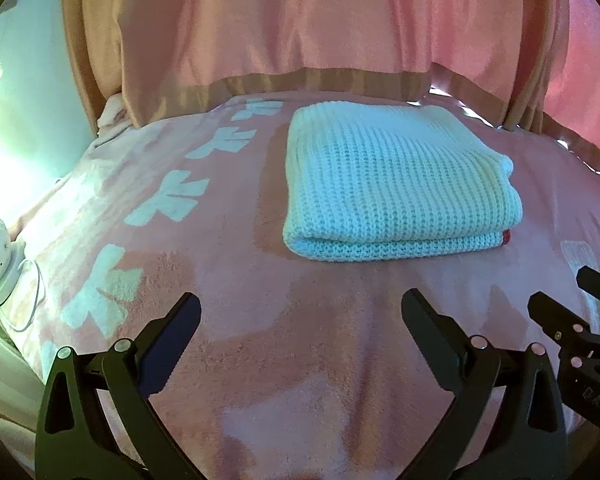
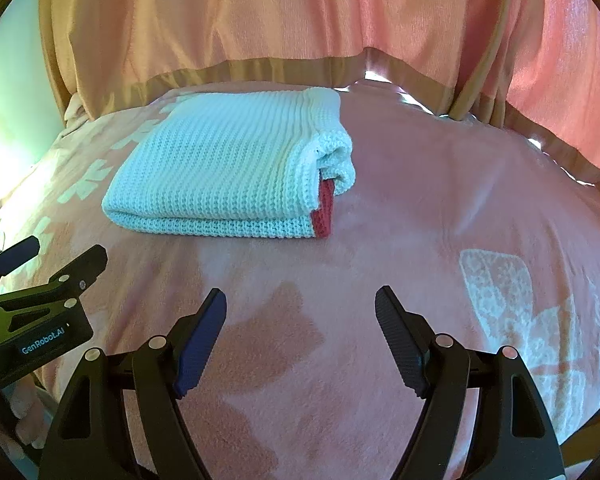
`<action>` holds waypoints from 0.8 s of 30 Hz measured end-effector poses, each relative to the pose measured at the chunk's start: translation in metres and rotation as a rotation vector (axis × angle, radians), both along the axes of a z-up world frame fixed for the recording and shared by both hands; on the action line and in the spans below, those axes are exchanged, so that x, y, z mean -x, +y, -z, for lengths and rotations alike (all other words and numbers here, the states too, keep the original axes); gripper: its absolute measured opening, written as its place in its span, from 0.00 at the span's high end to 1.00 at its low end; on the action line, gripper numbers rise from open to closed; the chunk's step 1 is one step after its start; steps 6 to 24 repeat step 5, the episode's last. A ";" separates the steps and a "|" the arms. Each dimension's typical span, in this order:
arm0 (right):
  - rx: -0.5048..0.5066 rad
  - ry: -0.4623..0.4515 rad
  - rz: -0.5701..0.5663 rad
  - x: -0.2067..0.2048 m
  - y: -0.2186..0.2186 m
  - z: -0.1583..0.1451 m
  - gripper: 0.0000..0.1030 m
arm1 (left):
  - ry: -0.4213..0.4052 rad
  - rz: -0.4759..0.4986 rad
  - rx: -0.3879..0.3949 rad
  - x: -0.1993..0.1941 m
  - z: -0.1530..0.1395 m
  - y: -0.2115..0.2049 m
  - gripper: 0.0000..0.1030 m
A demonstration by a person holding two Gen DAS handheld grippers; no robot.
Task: Fold small clothes
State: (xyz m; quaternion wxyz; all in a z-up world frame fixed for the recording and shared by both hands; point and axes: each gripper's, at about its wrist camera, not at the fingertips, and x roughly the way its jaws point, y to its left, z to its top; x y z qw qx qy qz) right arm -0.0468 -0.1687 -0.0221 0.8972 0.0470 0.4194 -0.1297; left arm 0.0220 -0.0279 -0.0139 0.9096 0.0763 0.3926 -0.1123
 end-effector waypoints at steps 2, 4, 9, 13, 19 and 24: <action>-0.001 0.001 0.000 0.000 0.000 0.001 0.28 | -0.019 -0.001 0.001 0.002 -0.002 -0.001 0.05; -0.004 0.001 0.002 0.001 0.000 0.001 0.28 | -0.036 0.005 -0.011 0.004 -0.004 -0.003 0.05; -0.003 0.002 0.000 0.001 0.000 0.001 0.28 | -0.037 0.006 -0.015 0.005 -0.004 -0.004 0.05; -0.003 0.002 0.000 0.001 0.000 0.001 0.28 | -0.037 0.006 -0.015 0.005 -0.004 -0.004 0.05; -0.003 0.002 0.000 0.001 0.000 0.001 0.28 | -0.037 0.006 -0.015 0.005 -0.004 -0.004 0.05; -0.003 0.002 0.000 0.001 0.000 0.001 0.28 | -0.037 0.006 -0.015 0.005 -0.004 -0.004 0.05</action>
